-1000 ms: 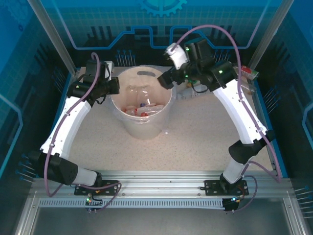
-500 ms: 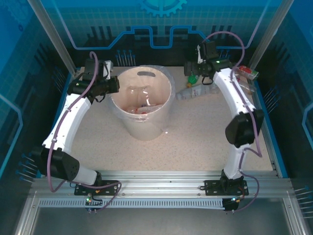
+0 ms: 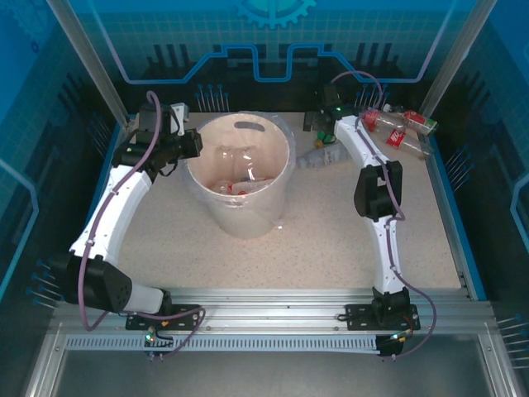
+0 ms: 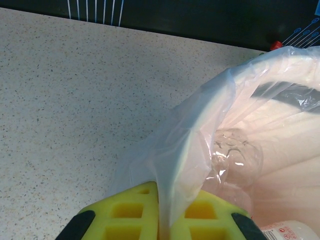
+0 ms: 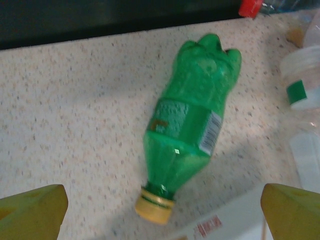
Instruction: Put the plastic bottles in the bin
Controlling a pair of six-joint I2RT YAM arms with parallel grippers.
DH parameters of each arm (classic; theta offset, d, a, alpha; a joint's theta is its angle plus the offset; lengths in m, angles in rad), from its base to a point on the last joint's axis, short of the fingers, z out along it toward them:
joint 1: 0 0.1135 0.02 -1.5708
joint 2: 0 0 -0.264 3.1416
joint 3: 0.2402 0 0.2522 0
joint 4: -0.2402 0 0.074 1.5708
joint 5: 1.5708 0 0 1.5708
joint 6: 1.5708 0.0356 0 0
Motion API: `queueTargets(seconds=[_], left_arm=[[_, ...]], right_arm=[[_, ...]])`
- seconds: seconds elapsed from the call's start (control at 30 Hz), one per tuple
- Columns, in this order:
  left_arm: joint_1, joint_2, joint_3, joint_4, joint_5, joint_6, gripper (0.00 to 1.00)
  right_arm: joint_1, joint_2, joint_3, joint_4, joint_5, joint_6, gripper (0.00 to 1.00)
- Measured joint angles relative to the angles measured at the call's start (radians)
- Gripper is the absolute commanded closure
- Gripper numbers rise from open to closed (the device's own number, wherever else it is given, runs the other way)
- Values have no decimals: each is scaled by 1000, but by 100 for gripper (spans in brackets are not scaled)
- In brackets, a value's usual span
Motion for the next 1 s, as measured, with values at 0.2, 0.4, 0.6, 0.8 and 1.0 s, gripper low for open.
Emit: queueTargets(seconds=[0.2,0.4,0.6,0.8,1.0], left_arm=[[4,0,-2,3,5,0,100],[4,-1,-2,3,8,0,100],[4,-1,-2,3,11,0,100],[4,-1,-4,7,13,0,100],[6,-1,-6,10,19,0,100]], right_arm=[[-5,119,108,25,-11,52,0],[-6,172,122,25,3,111,0],[-8,211,142,22,12,160,0],[-22,234,142,22,8,199,6],[-35,239,129,44,-7,211,24]])
